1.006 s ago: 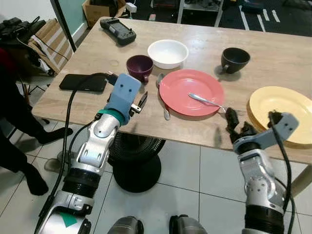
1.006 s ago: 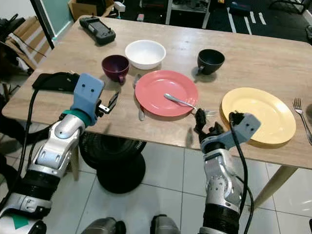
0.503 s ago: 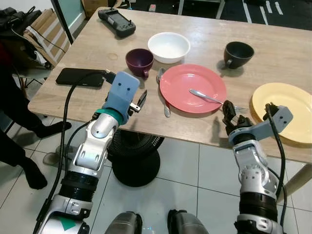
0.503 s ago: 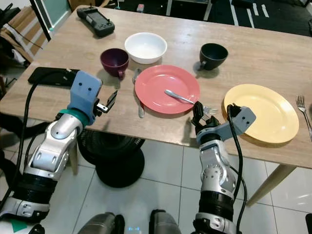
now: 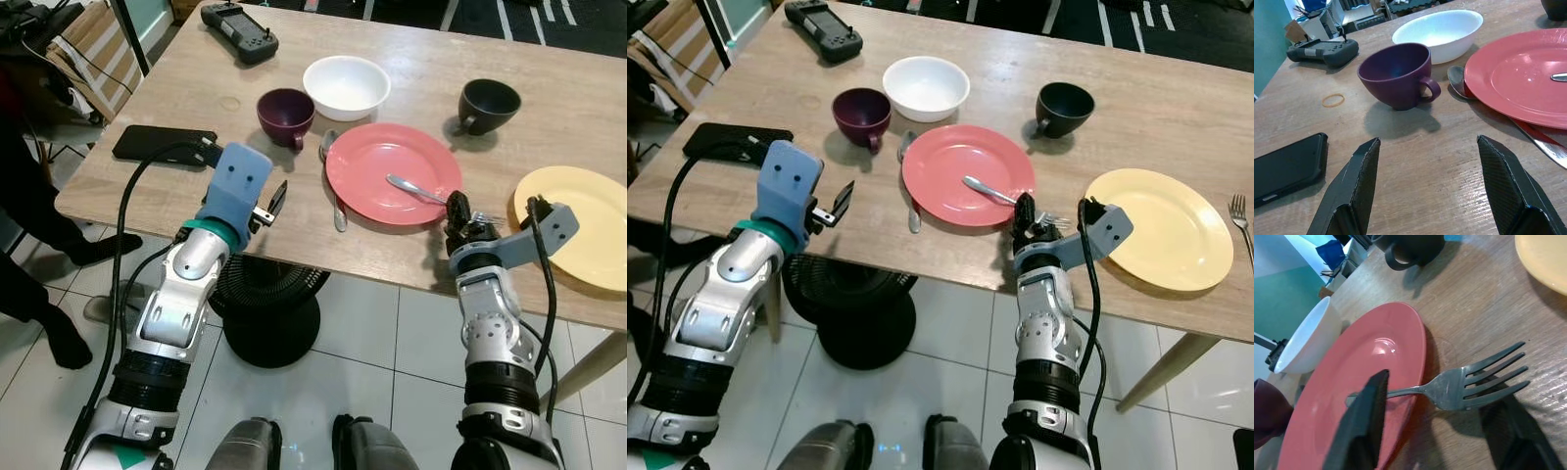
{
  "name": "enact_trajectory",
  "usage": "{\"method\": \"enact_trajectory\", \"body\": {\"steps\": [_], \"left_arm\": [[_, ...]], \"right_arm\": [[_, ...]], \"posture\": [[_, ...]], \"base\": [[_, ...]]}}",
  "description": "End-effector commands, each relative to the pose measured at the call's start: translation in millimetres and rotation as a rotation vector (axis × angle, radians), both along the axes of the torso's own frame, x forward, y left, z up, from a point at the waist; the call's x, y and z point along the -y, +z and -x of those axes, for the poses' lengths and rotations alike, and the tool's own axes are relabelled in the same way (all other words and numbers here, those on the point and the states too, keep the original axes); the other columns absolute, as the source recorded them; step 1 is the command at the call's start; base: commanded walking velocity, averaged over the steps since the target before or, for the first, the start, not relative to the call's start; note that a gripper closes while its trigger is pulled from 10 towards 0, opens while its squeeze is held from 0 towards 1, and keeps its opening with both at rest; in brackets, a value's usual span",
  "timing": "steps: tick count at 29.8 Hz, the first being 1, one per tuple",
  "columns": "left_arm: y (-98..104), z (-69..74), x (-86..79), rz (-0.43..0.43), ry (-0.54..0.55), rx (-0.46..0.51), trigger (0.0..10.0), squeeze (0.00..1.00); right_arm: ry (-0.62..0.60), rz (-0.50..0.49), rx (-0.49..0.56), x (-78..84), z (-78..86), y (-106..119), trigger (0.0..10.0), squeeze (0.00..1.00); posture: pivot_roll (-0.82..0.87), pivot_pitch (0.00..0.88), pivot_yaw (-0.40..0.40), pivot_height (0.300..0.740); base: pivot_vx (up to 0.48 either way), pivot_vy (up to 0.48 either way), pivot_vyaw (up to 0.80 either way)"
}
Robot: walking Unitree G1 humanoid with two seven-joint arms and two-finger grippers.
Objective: Setting the table
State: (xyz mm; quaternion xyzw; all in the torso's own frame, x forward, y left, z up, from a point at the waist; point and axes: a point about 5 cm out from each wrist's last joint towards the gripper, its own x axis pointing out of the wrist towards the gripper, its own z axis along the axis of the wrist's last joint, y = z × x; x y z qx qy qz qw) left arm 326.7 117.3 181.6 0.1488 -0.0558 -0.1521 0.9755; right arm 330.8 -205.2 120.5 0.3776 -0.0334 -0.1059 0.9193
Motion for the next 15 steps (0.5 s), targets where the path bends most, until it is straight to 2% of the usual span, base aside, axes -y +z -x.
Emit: {"method": "enact_trajectory", "body": {"steps": [1,15], "left_arm": [[-3.9,2.3,-0.9,-0.002,0.007,-0.017,10.0,0.00],[-4.6,2.4,6.6,0.010,-0.011,-0.025,10.0,0.00]], "right_arm": [[-0.003,-0.025,-0.047,-0.8,2.5,-12.5,0.0,0.00],[-0.054,-0.016,0.036,8.9,5.1,-1.1,0.0,0.00]], "posture": [[0.18,0.123,0.034,0.740],[0.15,0.116,0.040,0.740]], "base": [[0.000,0.000,0.00],[0.000,0.000,0.00]]}}
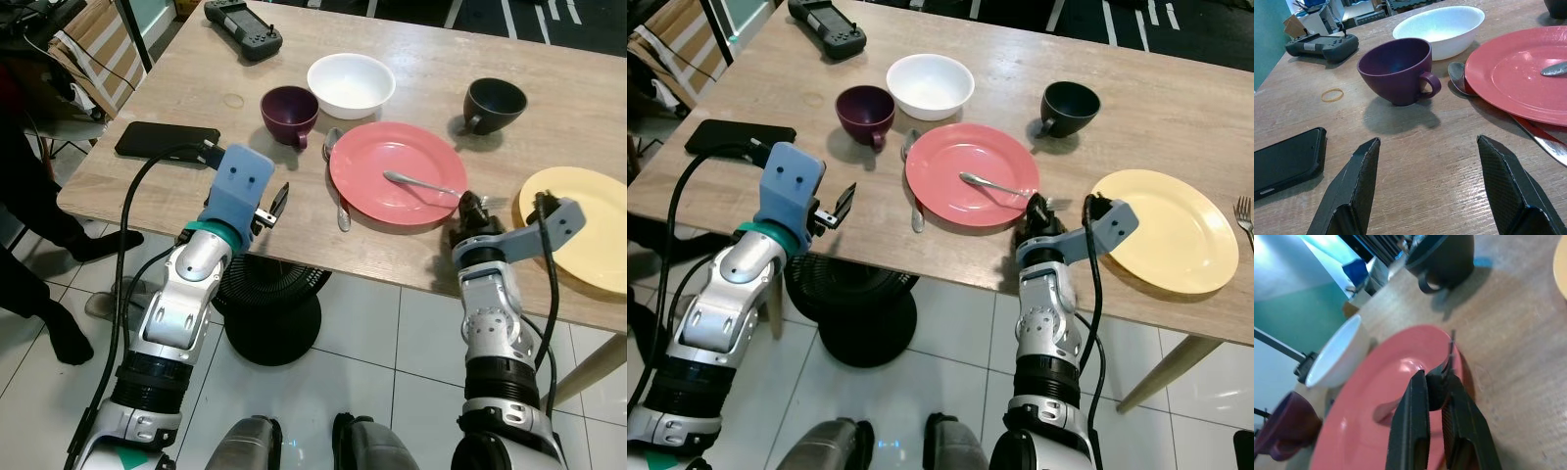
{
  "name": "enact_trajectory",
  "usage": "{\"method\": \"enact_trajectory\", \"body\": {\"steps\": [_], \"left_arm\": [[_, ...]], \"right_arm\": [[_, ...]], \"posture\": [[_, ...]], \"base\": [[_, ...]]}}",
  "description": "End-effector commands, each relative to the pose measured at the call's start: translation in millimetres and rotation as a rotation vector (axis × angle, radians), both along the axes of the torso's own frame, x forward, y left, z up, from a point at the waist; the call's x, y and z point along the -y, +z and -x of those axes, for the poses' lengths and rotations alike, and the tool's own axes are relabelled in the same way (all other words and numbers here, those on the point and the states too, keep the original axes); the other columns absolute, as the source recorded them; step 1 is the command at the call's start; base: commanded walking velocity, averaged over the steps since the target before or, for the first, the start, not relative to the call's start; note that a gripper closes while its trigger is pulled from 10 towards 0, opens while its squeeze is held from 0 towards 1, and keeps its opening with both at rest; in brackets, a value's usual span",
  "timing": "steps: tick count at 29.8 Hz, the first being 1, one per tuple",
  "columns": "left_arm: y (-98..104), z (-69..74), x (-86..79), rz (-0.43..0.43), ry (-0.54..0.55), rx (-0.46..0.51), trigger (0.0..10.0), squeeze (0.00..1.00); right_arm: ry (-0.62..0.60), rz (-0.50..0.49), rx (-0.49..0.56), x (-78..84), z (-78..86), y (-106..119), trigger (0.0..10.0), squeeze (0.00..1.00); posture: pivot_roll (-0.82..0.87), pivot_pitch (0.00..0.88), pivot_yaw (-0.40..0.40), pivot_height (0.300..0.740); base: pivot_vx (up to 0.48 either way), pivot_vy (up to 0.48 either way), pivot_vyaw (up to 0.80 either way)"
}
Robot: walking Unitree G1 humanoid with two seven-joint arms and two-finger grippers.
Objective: Setting the table
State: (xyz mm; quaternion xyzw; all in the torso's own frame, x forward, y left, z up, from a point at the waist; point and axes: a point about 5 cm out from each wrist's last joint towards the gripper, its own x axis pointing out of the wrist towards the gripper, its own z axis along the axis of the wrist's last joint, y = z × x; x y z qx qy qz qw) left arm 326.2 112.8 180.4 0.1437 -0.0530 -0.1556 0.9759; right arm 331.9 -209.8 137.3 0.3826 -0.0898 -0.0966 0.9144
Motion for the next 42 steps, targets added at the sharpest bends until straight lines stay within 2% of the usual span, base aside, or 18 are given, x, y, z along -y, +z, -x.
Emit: {"method": "enact_trajectory", "body": {"steps": [1,7,9,11,12,13,14,15,18,19,22,24,27,34,36,38,39,42], "left_arm": [[-3.4,1.8,2.1,0.001,-0.005,-0.017,10.0,0.00],[-4.2,1.1,5.1,0.005,-0.012,-0.019,10.0,0.00],[-1.6,-0.9,7.4,0.014,-0.014,-0.010,10.0,0.00],[-0.3,-1.7,8.0,0.018,-0.014,-0.005,10.0,0.00],[1.7,-2.6,8.4,0.022,-0.014,0.001,10.0,0.00],[1.7,-2.6,8.4,0.022,-0.014,0.001,10.0,0.00],[6.8,-4.5,7.7,0.025,-0.014,0.018,10.0,0.00],[13.4,-6.6,6.6,0.025,-0.016,0.042,10.0,0.00],[18.1,-7.9,5.8,0.024,-0.018,0.058,10.0,0.00],[24.8,-10.0,4.7,0.026,-0.020,0.078,10.0,0.00],[28.7,-11.1,4.1,0.028,-0.021,0.090,10.0,0.00],[37.2,-13.7,4.4,0.035,-0.034,0.113,10.0,0.00],[43.0,-15.5,10.1,0.038,-0.066,0.131,10.0,0.00],[44.2,-15.9,15.4,0.033,-0.105,0.139,10.0,0.00],[46.4,-16.8,18.0,0.028,-0.139,0.144,10.0,0.00],[46.4,-16.8,18.0,0.028,-0.139,0.144,10.0,0.00],[47.6,-17.5,18.8,0.025,-0.159,0.144,10.0,0.00],[47.7,-17.3,19.6,0.023,-0.168,0.143,10.0,0.00]], "right_arm": [[-0.027,-0.018,-0.076,4.4,6.2,-17.9,0.0,0.00],[-0.046,-0.021,-0.034,8.1,6.3,-9.3,0.0,0.00],[-0.051,0.010,0.030,11.8,7.2,10.8,0.0,0.00],[-0.051,0.030,0.058,12.8,8.2,19.4,0.0,0.00],[-0.049,0.054,0.087,13.6,9.7,28.5,2.8,0.00],[-0.049,0.054,0.087,13.6,9.7,28.5,2.8,0.00],[-0.052,0.104,0.136,15.5,13.4,44.5,10.0,0.00],[-0.060,0.164,0.186,17.8,18.8,61.6,10.0,0.00],[-0.066,0.205,0.219,18.8,23.0,73.1,10.0,0.00],[-0.088,0.253,0.251,22.3,29.2,85.4,10.0,0.00],[-0.102,0.278,0.267,24.5,33.0,91.8,10.0,0.00],[-0.146,0.365,0.287,31.9,42.1,102.4,10.0,0.00],[-0.150,0.482,0.272,41.5,50.3,104.3,10.0,0.00],[-0.087,0.592,0.240,45.8,57.9,103.9,10.0,0.00],[-0.035,0.729,0.209,49.9,68.9,105.4,10.0,0.00],[-0.035,0.729,0.209,49.9,68.9,105.4,10.0,0.00],[-0.002,0.809,0.182,52.7,77.5,104.3,10.0,0.00],[0.012,0.837,0.171,52.6,80.4,102.6,10.0,0.00]], "posture": [[0.15,0.116,0.040,0.740],[0.14,0.103,0.040,0.740],[0.13,0.087,0.037,0.740],[0.13,0.087,0.037,0.740],[0.13,0.087,0.037,0.740],[0.13,0.087,0.037,0.740],[0.12,0.080,0.037,0.740],[0.11,0.072,0.039,0.740],[0.11,0.072,0.039,0.740],[0.10,0.065,0.042,0.740],[0.10,0.065,0.042,0.740],[0.08,0.053,0.048,0.740],[0.05,0.041,0.057,0.740],[0.03,0.033,0.064,0.740],[0.02,0.029,0.066,0.740],[0.02,0.029,0.066,0.740],[0.01,0.025,0.071,0.740],[0.01,0.024,0.073,0.740]], "base": [[0.000,0.000,0.00],[0.000,0.000,0.00],[0.000,0.000,0.00],[0.000,0.000,0.00],[0.000,0.000,0.00],[0.000,0.000,0.00],[0.000,0.000,0.00],[0.000,0.000,0.00],[0.000,0.000,0.00],[0.000,0.000,0.00],[0.000,0.000,0.00],[0.000,0.000,0.00],[0.000,0.000,0.00],[0.000,0.000,0.00],[0.000,0.000,0.00],[0.000,0.000,0.00],[0.000,0.000,0.00],[0.000,0.000,0.00]]}}
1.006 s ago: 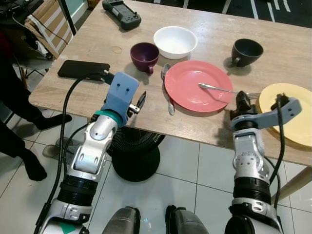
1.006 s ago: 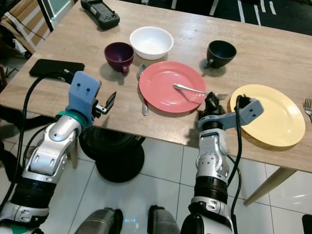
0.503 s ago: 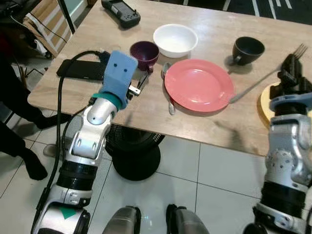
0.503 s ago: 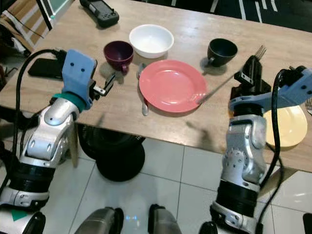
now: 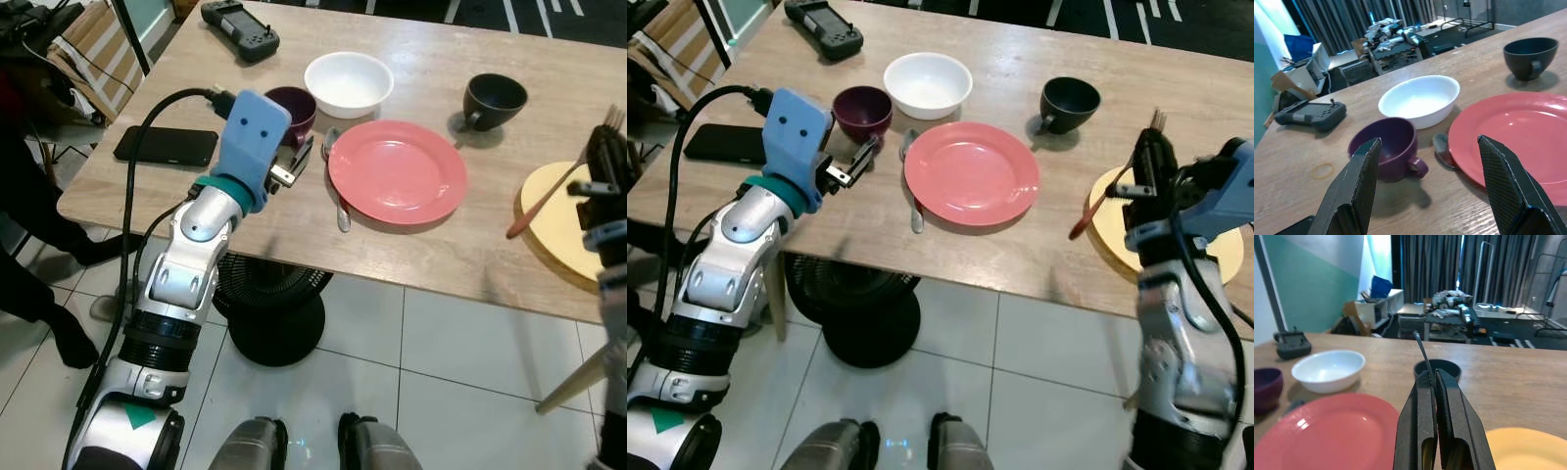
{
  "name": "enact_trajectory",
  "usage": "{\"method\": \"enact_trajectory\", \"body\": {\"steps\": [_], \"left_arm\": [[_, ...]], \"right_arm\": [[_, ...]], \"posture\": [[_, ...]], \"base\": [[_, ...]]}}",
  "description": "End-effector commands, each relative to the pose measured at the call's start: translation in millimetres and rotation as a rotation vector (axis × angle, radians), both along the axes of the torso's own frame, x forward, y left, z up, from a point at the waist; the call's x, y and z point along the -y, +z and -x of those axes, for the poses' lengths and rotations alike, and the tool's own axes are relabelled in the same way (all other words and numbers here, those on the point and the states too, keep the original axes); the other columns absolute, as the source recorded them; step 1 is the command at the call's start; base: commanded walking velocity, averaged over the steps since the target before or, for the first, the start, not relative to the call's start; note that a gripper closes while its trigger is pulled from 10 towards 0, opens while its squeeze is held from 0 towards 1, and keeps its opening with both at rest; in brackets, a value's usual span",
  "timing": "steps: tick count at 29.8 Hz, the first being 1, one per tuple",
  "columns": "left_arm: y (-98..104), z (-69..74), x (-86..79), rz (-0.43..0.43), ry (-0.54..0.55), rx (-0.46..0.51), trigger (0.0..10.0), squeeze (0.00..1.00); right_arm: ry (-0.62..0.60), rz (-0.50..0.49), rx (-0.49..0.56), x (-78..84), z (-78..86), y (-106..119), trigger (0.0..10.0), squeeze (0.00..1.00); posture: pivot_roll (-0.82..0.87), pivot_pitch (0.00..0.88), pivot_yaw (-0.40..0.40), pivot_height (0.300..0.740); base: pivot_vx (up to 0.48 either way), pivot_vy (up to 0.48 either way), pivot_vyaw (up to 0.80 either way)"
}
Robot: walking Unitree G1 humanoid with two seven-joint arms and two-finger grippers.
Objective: Setting the table
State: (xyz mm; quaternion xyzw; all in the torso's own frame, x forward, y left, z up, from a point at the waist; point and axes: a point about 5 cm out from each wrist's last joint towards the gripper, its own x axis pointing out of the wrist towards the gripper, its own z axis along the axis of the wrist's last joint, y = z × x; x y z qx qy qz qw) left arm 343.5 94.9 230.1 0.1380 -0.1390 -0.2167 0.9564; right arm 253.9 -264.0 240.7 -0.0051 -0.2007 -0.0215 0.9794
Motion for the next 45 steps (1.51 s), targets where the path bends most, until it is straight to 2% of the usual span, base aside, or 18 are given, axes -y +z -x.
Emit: {"method": "enact_trajectory", "body": {"steps": [1,9,21,25,29,31,33,34,36,37,40,41,42,45], "left_arm": [[-2.1,0.3,3.2,-0.008,-0.029,-0.007,10.0,0.00],[-2.2,1.9,10.1,-0.002,-0.053,-0.004,10.0,0.00],[-7.0,3.2,11.3,0.007,-0.047,-0.012,10.0,0.00],[-7.8,4.6,13.8,0.004,-0.046,-0.011,10.0,0.00],[-7.9,5.4,14.4,0.003,-0.047,-0.010,10.0,0.00],[-8.3,6.6,13.9,-0.006,-0.049,-0.010,10.0,0.00],[-8.4,6.8,13.5,-0.009,-0.049,-0.010,10.0,0.00],[-9.0,6.8,12.3,-0.015,-0.048,-0.011,10.0,0.00],[-9.0,6.8,12.3,-0.015,-0.048,-0.011,10.0,0.00],[-9.4,6.9,11.1,-0.021,-0.046,-0.013,10.0,0.00],[-9.4,6.9,11.1,-0.021,-0.046,-0.013,10.0,0.00],[-10.6,7.3,9.1,-0.029,-0.044,-0.017,10.0,0.00],[-11.2,7.7,8.8,-0.030,-0.045,-0.019,10.0,0.00],[-11.6,7.9,8.9,-0.032,-0.047,-0.021,10.0,0.00]], "right_arm": [[0.022,0.045,-0.025,-3.9,4.6,-1.6,10.0,0.00],[0.043,0.143,-0.027,-19.0,8.2,-1.0,10.0,0.00],[0.048,0.143,-0.070,-24.2,7.8,-11.2,10.0,0.00],[0.030,0.095,-0.116,-28.5,2.3,-26.4,10.0,0.00],[0.014,0.089,-0.140,-29.6,0.5,-32.3,10.0,0.00],[-0.022,0.081,-0.216,-28.5,-3.6,-48.1,10.0,0.00],[-0.029,0.083,-0.240,-27.8,-4.5,-52.7,10.0,0.00],[-0.022,0.126,-0.290,-26.8,-4.3,-60.6,10.0,1.00],[-0.022,0.126,-0.290,-26.8,-4.3,-60.6,10.0,1.00],[0.002,0.252,-0.357,-25.9,-2.5,-69.8,10.0,1.00],[0.002,0.252,-0.357,-25.9,-2.5,-69.8,10.0,1.00],[0.139,0.418,-0.470,-25.8,7.2,-82.1,10.0,1.00],[0.183,0.477,-0.501,-20.8,10.9,-83.3,10.0,1.00],[0.196,0.512,-0.512,-15.7,12.3,-81.5,10.0,1.00]], "posture": [[0.00,0.021,0.075,0.740],[0.01,0.015,0.069,0.740],[0.01,0.013,0.052,0.740],[0.02,0.017,0.052,0.740],[0.03,0.019,0.052,0.740],[0.04,0.026,0.054,0.740],[0.04,0.026,0.054,0.740],[0.04,0.029,0.053,0.740],[0.04,0.029,0.053,0.740],[0.04,0.030,0.052,0.740],[0.04,0.030,0.052,0.740],[0.04,0.038,0.050,0.740],[0.04,0.040,0.050,0.740],[0.04,0.041,0.050,0.740]], "base": [[0.000,0.000,0.00],[0.000,0.000,0.00],[0.000,0.000,0.00],[0.000,0.000,0.00],[0.000,0.000,0.00],[0.000,0.000,0.00],[0.000,0.000,0.00],[0.000,0.000,0.00],[0.000,0.000,0.00],[0.000,0.000,0.00],[0.000,0.000,0.00],[0.000,0.000,0.00],[0.000,0.000,0.00],[0.000,0.000,0.00]]}}
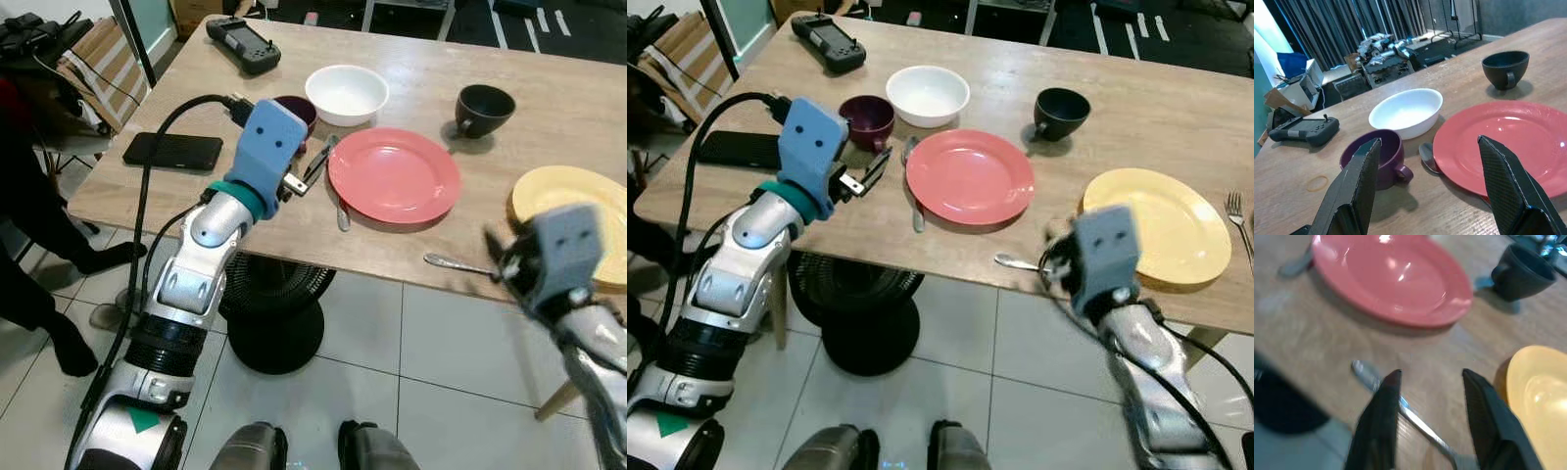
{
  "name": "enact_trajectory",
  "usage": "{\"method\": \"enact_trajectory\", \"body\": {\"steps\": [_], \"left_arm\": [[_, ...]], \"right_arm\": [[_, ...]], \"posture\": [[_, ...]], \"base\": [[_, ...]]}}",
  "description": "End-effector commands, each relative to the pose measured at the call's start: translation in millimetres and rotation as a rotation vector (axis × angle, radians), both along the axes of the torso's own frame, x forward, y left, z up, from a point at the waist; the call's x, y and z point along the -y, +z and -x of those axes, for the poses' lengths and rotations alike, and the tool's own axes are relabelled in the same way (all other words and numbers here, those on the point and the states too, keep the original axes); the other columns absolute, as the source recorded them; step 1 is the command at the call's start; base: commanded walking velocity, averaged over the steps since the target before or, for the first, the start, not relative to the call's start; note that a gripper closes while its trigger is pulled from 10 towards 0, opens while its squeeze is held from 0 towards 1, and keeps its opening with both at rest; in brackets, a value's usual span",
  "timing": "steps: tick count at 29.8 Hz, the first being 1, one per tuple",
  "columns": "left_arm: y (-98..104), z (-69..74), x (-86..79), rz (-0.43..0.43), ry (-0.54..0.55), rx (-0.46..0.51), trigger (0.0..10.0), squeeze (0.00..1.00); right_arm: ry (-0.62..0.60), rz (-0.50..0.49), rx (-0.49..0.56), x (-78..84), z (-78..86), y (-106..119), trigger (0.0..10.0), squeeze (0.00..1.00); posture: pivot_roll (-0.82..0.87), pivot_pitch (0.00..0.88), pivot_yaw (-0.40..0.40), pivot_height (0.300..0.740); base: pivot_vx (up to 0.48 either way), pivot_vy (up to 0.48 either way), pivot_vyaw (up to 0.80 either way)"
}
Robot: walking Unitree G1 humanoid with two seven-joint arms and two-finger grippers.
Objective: Setting the table
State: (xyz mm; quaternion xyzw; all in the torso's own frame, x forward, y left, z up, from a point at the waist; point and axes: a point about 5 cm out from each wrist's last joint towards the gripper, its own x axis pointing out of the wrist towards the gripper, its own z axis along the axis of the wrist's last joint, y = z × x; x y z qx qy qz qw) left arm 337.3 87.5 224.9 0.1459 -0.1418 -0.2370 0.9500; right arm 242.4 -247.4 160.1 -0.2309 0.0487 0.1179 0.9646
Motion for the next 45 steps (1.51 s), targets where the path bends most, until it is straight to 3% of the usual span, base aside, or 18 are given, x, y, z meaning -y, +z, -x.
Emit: {"method": "enact_trajectory", "body": {"steps": [1,6,7,19,23,26,28,29,30,31,32,36,42,44,45], "left_arm": [[-6.5,1.9,2.0,-0.011,-0.010,-0.027,10.0,0.00],[-5.8,1.5,3.4,-0.013,-0.019,-0.027,10.0,0.00],[-5.0,1.3,3.9,-0.013,-0.021,-0.025,10.0,0.00],[-2.9,3.1,5.3,-0.015,-0.031,-0.021,10.0,0.00],[-0.8,6.6,2.3,-0.022,-0.055,-0.026,10.0,0.00],[-0.8,7.6,1.2,-0.026,-0.068,-0.032,10.0,0.00],[-0.3,11.4,-2.6,-0.035,-0.138,-0.069,10.0,0.00],[-0.3,11.4,-2.6,-0.035,-0.138,-0.069,10.0,0.00],[-1.0,18.8,-8.6,-0.076,-0.248,-0.115,10.0,0.00],[-1.0,18.8,-8.6,-0.076,-0.248,-0.115,10.0,0.00],[-2.3,22.3,-11.5,-0.101,-0.291,-0.133,10.0,0.00],[-10.5,29.6,-14.7,-0.149,-0.363,-0.179,10.0,0.00],[-16.7,32.9,-9.9,-0.161,-0.380,-0.192,10.0,0.00],[-18.1,33.6,-6.9,-0.155,-0.383,-0.197,10.0,0.00],[-20.6,33.0,-1.2,-0.150,-0.391,-0.204,10.0,0.00]], "right_arm": [[0.034,0.051,-0.018,6.2,0.5,1.6,10.0,1.00],[0.072,0.119,-0.033,12.4,-5.5,6.5,10.0,1.00],[0.082,0.131,-0.041,12.3,-10.7,7.1,10.0,0.00],[0.205,0.193,-0.201,14.6,-37.2,-1.4,10.0,0.00],[0.196,0.207,-0.285,40.0,-53.8,0.9,10.0,0.00],[0.192,0.208,-0.294,43.9,-55.3,1.8,10.0,0.00],[0.184,0.216,-0.313,51.8,-56.8,1.3,10.0,0.00],[0.184,0.216,-0.313,51.8,-56.8,1.3,10.0,0.00],[0.188,0.217,-0.346,58.7,-54.3,-1.6,8.9,0.00],[0.188,0.217,-0.346,58.7,-54.3,-1.6,8.9,0.00],[0.200,0.208,-0.368,61.0,-51.6,-3.5,10.0,0.00],[0.242,0.158,-0.397,62.8,-41.8,-7.6,10.0,0.00],[0.290,0.084,-0.412,61.2,-30.7,-10.7,10.0,0.00],[0.311,0.033,-0.403,60.0,-28.0,-9.8,10.0,0.00],[0.337,-0.073,-0.363,54.5,-24.6,-4.3,10.0,0.00]], "posture": [[0.04,0.042,0.049,0.740],[0.04,0.047,0.048,0.740],[0.04,0.048,0.048,0.740],[0.05,0.055,0.046,0.740],[0.08,0.056,0.033,0.740],[0.08,0.056,0.032,0.740],[0.09,0.055,0.029,0.740],[0.09,0.055,0.029,0.740],[0.10,0.053,0.026,0.740],[0.10,0.053,0.026,0.740],[0.10,0.053,0.026,0.740],[0.10,0.053,0.030,0.740],[0.10,0.052,0.037,0.740],[0.09,0.051,0.048,0.740],[0.08,0.048,0.065,0.740]], "base": [[0.000,0.000,0.00],[0.000,0.000,0.00],[0.000,0.000,0.00],[0.000,0.000,0.00],[0.000,0.000,0.00],[0.000,0.000,0.00],[0.000,0.000,0.00],[0.000,0.000,0.00],[0.000,0.000,0.00],[0.000,0.000,0.00],[0.000,0.000,0.00],[0.000,0.000,0.00],[0.000,0.000,0.00],[0.000,0.000,0.00],[0.000,0.000,0.00]]}}
